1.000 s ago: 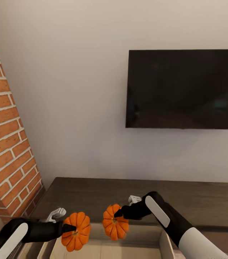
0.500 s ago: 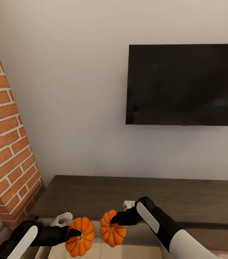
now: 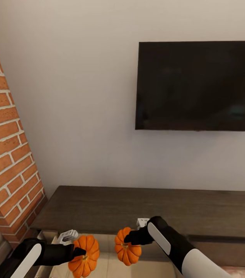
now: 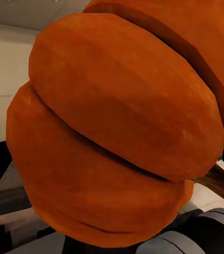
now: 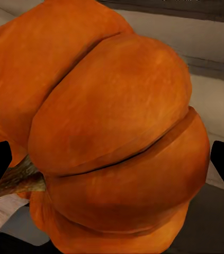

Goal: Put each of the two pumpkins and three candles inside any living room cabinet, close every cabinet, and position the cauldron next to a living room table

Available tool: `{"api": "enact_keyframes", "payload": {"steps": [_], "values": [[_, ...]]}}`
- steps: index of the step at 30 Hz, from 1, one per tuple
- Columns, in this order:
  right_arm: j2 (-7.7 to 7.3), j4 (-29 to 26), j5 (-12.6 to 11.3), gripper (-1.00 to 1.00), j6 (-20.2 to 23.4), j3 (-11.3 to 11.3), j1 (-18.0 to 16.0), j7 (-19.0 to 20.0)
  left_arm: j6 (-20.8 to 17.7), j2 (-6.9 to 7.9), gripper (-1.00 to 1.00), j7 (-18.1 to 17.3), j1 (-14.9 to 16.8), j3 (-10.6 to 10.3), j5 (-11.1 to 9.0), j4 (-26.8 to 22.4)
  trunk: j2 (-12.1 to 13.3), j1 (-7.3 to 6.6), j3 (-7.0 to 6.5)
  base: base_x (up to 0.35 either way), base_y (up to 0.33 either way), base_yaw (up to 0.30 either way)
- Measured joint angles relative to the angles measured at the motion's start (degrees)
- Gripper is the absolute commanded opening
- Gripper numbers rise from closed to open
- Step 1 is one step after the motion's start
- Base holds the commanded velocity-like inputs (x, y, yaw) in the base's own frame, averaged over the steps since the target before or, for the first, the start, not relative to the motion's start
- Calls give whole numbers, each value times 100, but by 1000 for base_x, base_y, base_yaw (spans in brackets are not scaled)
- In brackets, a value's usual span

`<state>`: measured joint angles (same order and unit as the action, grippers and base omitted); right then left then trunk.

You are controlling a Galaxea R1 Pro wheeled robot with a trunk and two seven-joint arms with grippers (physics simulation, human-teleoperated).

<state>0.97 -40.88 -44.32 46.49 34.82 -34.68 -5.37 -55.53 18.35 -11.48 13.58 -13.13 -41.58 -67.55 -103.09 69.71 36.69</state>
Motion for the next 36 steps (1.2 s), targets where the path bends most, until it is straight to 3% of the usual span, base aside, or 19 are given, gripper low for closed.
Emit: {"api": "enact_keyframes", "payload": {"steps": [8, 11, 15, 18, 23, 36], "values": [[19, 56, 215, -100, -275, 4, 47, 5, 326, -20, -100, -10, 0, 16, 138, 5, -321, 176, 144, 0, 0, 0], [34, 221, 240, -100, -421, 59, 55, 5, 429, -110, -100, -9, 0, 17, 139, 4, -441, 242, 198, 0, 0, 0], [57, 489, 234, -100, -583, 300, 55, 5, 501, -276, -100, 245, -2, 17, 309, 8, -601, 330, 270, 0, 0, 0], [56, 582, 234, -100, -620, 345, 56, 8, 508, -387, -100, 491, -2, 15, 339, 82, -722, 396, 324, 0, 0, 0], [61, 740, 254, -100, -913, 358, 56, 11, 719, -489, -100, 544, 7, 11, 399, 388, -922, 505, 413, 0, 0, 0], [155, 1139, 236, -100, -1682, 362, 57, 5, 1112, -531, -100, 538, 9, 18, 400, 459, -1444, 791, 647, 0, 0, 0]]}}
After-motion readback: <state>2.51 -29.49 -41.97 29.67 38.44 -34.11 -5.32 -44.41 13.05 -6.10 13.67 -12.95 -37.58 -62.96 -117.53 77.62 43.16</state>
